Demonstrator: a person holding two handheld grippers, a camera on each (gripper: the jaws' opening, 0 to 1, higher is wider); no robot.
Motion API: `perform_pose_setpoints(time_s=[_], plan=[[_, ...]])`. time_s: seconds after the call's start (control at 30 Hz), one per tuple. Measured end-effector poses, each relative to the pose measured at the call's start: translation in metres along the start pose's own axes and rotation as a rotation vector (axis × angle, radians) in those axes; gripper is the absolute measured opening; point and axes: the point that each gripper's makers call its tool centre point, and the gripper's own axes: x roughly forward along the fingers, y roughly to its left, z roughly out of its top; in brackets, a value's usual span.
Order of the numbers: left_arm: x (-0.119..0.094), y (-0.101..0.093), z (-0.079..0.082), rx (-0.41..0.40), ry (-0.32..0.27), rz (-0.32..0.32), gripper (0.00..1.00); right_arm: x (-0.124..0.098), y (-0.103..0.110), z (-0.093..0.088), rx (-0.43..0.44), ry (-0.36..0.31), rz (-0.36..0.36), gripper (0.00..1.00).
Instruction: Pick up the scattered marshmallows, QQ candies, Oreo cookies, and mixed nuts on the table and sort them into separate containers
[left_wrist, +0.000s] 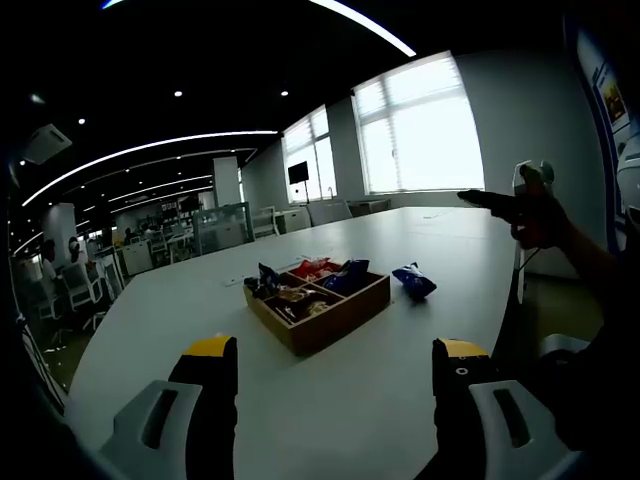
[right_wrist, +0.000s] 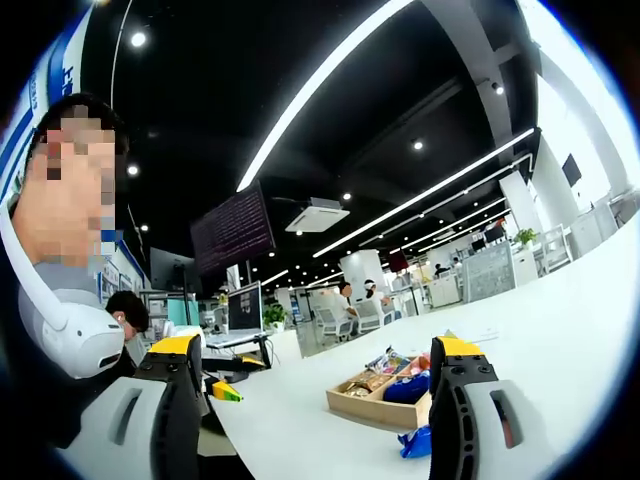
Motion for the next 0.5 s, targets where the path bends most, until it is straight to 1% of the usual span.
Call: perform_pose_setpoints(time_s=[0.07,0.17,0.27,0.4,0.43,0.5], plan=[[0.003,-0.004,0.001,-0.007,0.002,-0.01,0.83,-0.001,0.004,0.006,-0.006,-0.018,0.002,0.9],[0.01,-0.015,0.007,0.004,-0.007,-0.044,0.83,-0.001,0.009,0.01,-0.021,-0.021,0.008,0.9],[0.02,-0.022,0.012,0.008,-0.017,-0.068,0.83,-0.002,0.014,0.011,-0.033,-0.017,0.017,0.9],[0.04,-0.031,0.016,-0.004,-0.015,-0.108,0.85,-0.002,0.017,0.014,-0.045,-0.015,0.019,0.9],[0.047,-0.037,0.021,-0.032,-0.024,-0.135,0.86,-0.002,0.017,0.016,-0.045,-0.021,0.017,0.9],[0.057,-0.043,0.032,-0.053,-0.066,-0.156,0.86,-0.005,0.018,0.021,-0.045,-0.033,0.019,0.9]])
